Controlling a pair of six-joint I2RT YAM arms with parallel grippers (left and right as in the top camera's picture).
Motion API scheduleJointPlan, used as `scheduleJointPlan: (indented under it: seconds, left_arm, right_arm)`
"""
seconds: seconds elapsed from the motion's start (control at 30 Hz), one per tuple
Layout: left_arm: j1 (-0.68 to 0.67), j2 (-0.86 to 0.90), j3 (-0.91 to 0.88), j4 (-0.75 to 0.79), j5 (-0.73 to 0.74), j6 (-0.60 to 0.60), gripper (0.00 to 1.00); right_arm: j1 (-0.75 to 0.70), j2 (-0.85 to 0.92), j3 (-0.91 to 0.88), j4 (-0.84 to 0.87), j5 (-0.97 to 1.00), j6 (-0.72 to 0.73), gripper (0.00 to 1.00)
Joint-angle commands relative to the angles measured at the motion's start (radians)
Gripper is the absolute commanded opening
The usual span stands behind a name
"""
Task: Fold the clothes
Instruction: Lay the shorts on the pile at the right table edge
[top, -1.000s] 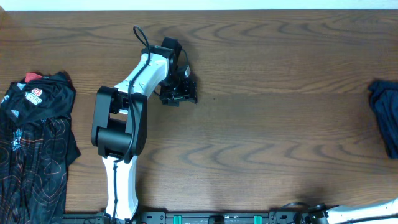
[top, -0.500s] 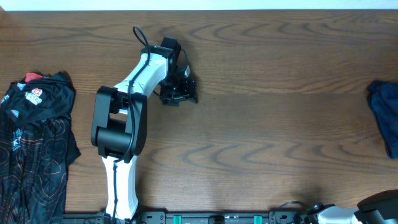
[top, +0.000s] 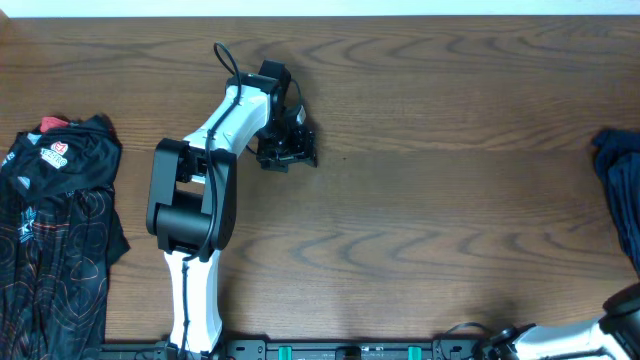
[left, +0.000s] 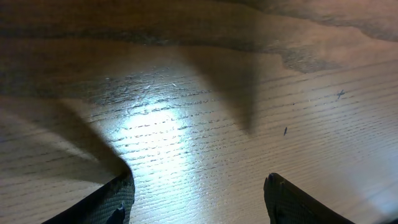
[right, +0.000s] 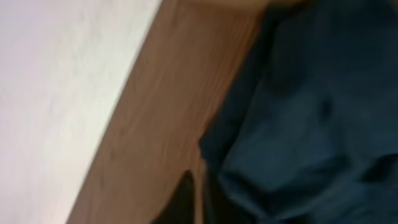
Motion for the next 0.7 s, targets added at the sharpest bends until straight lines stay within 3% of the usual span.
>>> scheduleJointPlan:
  seconds: [0.0, 0.3, 0.47, 0.67]
  left_arm:
    - [0.0, 0.048, -0.028, 0.004, -0.023, 0.003, 0.69]
    - [0.0, 0.048, -0.028, 0.004, -0.023, 0.003, 0.69]
    - [0.0, 0.048, -0.028, 0.005, -0.023, 0.003, 0.69]
    - [0.0, 0.048, -0.028, 0.0, -0.023, 0.003, 0.7]
  right_arm:
    - [0.045, 0.078, -0.006, -0.045, 0.059, 0.052, 0.01]
    - [0.018, 0.192, -0.097, -0.092, 0.129, 0.121, 0.01]
    - [-0.019, 0.205, -0.242, -0.002, 0.208, 0.117, 0.01]
    - [-0.027, 0.278, -0.417, 0.175, 0.17, 0.114, 0.01]
